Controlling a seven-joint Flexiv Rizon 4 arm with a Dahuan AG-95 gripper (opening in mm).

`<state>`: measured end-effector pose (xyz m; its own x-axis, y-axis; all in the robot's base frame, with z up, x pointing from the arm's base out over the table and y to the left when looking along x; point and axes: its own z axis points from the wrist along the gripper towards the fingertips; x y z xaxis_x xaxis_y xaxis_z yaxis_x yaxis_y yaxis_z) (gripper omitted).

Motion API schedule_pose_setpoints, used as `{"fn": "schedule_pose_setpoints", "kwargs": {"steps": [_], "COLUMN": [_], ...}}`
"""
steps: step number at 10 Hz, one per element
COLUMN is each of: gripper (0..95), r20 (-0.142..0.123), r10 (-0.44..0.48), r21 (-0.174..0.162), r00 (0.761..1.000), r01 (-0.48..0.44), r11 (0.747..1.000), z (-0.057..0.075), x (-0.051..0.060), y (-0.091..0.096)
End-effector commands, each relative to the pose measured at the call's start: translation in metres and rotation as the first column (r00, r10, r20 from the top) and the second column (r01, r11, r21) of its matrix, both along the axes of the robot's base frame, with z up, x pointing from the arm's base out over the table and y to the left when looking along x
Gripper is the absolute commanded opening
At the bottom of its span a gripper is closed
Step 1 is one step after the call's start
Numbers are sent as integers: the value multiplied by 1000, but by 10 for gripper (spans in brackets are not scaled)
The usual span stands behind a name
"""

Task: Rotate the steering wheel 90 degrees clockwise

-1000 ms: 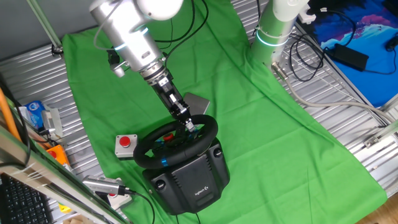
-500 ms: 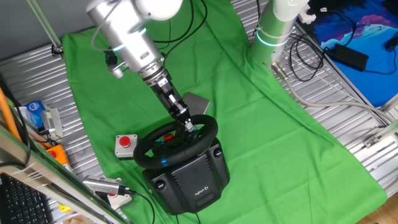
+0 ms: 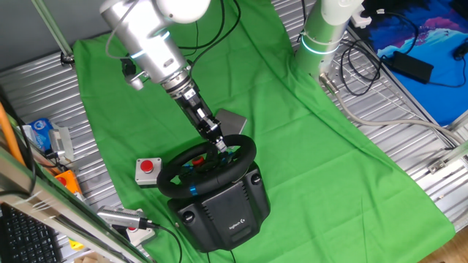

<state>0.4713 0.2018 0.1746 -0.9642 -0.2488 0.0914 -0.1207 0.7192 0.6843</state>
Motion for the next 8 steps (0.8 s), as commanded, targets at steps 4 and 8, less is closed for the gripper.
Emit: {"fn": "schedule_pose_setpoints", "kwargs": {"steps": [4, 8], "gripper": [0, 0], "r20": [4, 17], "r10": [-3, 1], "r21": [2, 0], "r00": [1000, 1000], "r01": [2, -1], "r11": [1000, 1000], "z": [-7, -8], "x": [-7, -10], "y": [-2, -1]}}
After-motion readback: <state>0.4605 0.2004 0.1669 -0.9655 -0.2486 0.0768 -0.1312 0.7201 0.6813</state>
